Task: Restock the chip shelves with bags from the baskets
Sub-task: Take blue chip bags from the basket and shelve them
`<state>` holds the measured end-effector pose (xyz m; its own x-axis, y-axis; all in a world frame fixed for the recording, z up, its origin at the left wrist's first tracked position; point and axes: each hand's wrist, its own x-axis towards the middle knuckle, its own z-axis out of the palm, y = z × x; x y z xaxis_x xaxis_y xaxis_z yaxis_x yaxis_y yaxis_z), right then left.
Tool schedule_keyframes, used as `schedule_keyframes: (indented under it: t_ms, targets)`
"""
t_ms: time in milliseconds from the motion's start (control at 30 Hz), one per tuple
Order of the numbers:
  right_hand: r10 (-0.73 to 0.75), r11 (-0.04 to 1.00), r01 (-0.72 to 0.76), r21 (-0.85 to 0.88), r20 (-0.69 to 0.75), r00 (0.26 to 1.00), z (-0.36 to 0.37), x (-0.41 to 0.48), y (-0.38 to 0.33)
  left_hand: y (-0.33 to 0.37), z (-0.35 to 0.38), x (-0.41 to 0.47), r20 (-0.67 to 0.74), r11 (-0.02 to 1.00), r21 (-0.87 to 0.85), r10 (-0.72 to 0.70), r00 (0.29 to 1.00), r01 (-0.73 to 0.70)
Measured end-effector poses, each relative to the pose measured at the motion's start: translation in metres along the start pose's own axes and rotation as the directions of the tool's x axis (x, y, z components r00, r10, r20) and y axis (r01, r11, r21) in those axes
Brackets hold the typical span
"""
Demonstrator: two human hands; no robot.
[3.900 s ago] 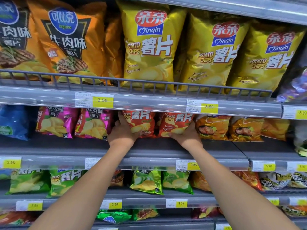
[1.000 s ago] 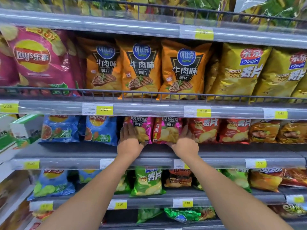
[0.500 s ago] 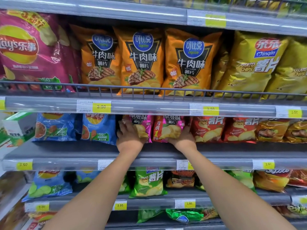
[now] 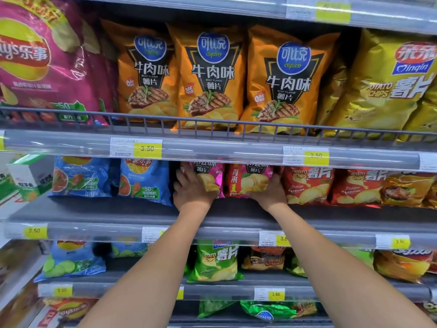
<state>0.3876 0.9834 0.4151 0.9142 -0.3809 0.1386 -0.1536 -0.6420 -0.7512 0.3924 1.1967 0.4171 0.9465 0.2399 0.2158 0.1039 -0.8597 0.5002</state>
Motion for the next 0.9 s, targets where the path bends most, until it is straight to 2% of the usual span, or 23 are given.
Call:
schedule_keyframes:
  t_ms: [233,433,567,900]
  targets:
    - [-0.03,1.0,0.03,-0.003,-0.023,0.999,0.007,0.009,0.005,-0.005,0.0,0.004,0.038,0.999,-0.033,0.02,0.999,-0.019]
    - [-0.015,1.0,0.015,-0.003,-0.003,1.0,0.006,0.011,0.008,-0.019,-0.008,0.006,0.127,0.981,-0.193,0.042,0.991,-0.017]
    - [-0.005,0.999,0.004,0.053,0.015,1.0,0.005,0.01,0.007,-0.024,-0.008,0.009,0.168,0.948,-0.309,-0.017,0.986,0.069]
    - [0.001,0.999,-0.001,0.051,0.011,1.0,0.006,0.011,0.013,-0.017,-0.004,0.013,0.139,0.958,-0.252,-0.108,0.984,0.141]
